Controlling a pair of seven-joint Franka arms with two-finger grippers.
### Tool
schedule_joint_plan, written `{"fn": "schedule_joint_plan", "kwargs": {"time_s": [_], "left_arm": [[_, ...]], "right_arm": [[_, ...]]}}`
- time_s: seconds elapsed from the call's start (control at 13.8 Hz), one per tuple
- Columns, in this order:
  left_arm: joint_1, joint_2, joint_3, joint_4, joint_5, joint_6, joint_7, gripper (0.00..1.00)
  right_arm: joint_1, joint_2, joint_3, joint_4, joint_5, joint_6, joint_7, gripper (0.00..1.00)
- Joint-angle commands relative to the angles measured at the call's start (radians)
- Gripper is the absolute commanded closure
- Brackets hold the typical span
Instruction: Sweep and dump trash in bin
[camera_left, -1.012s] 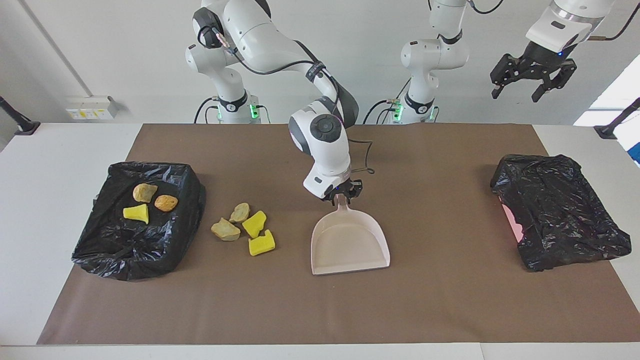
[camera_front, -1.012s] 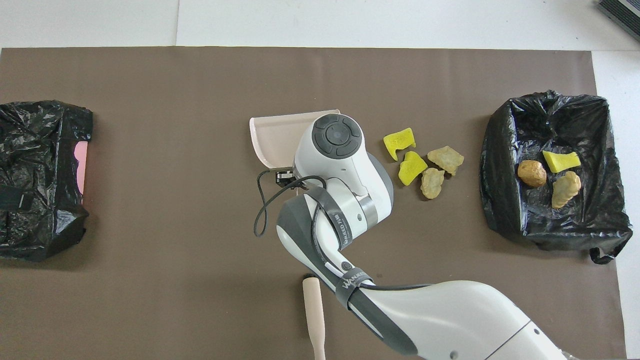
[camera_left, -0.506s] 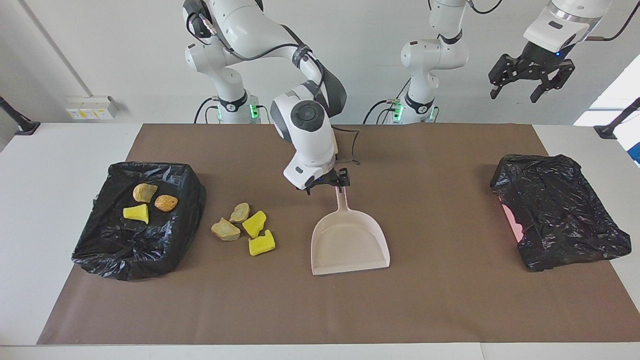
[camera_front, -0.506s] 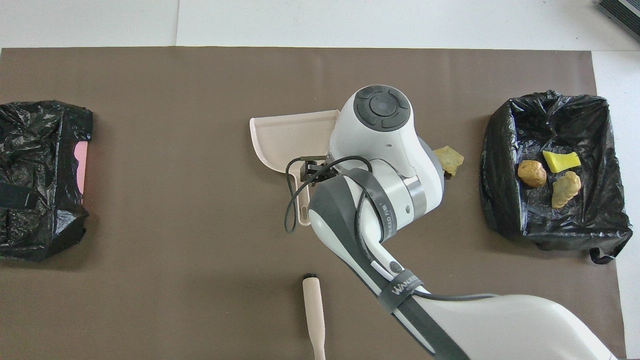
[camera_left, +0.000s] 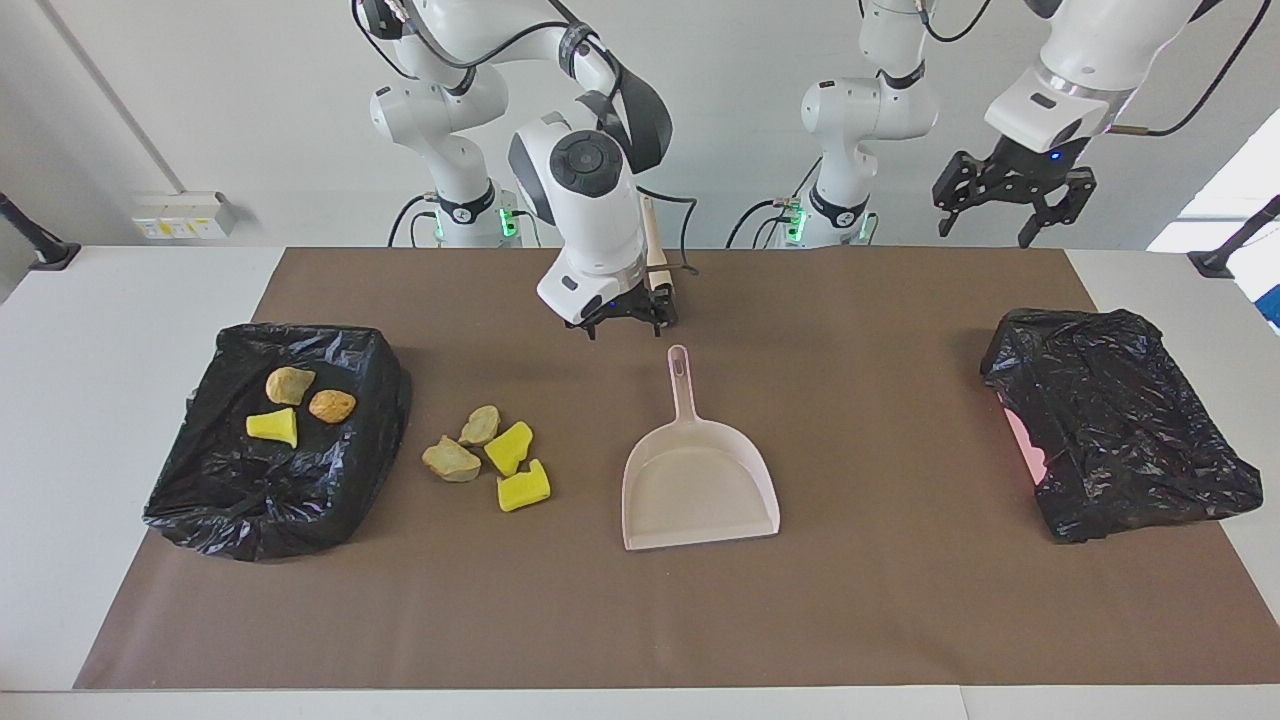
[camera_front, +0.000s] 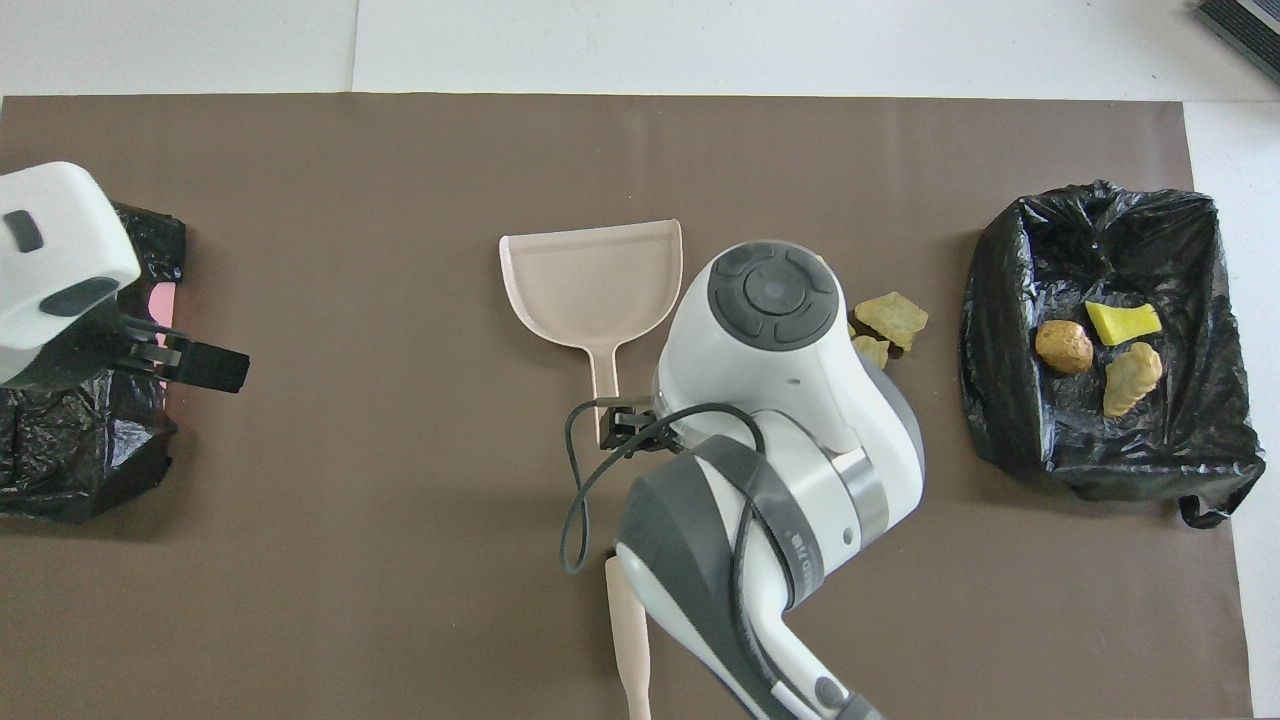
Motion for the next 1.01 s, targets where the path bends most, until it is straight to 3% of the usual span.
{"fn": "schedule_joint_plan", "kwargs": {"time_s": [0.0,0.43,0.58,0.94], "left_arm": [[-0.083,0.035,0.014,-0.04,0.0,0.136,-0.121,0.0],[-0.236,0.224,0.014,-0.04,0.004,0.352,-0.324,0.0],[-0.311,0.303,0.015,-0.034,0.024,0.427,-0.446,0.0],[-0.407,0.4,0.014,-0.057,0.027,0.535,-0.609,0.0]], "right_arm": [[0.062,-0.169,0.001,-0.275,0.076,0.143,0.039,0.0],[0.195,-0.363,0.001,-0.546,0.168,0.168,0.051,0.0],[0.287,-0.366,0.001,-0.615,0.177,0.239,0.129,0.0],[0.437,-0.374,0.001,-0.732,0.181,0.35,0.231,0.0]]}}
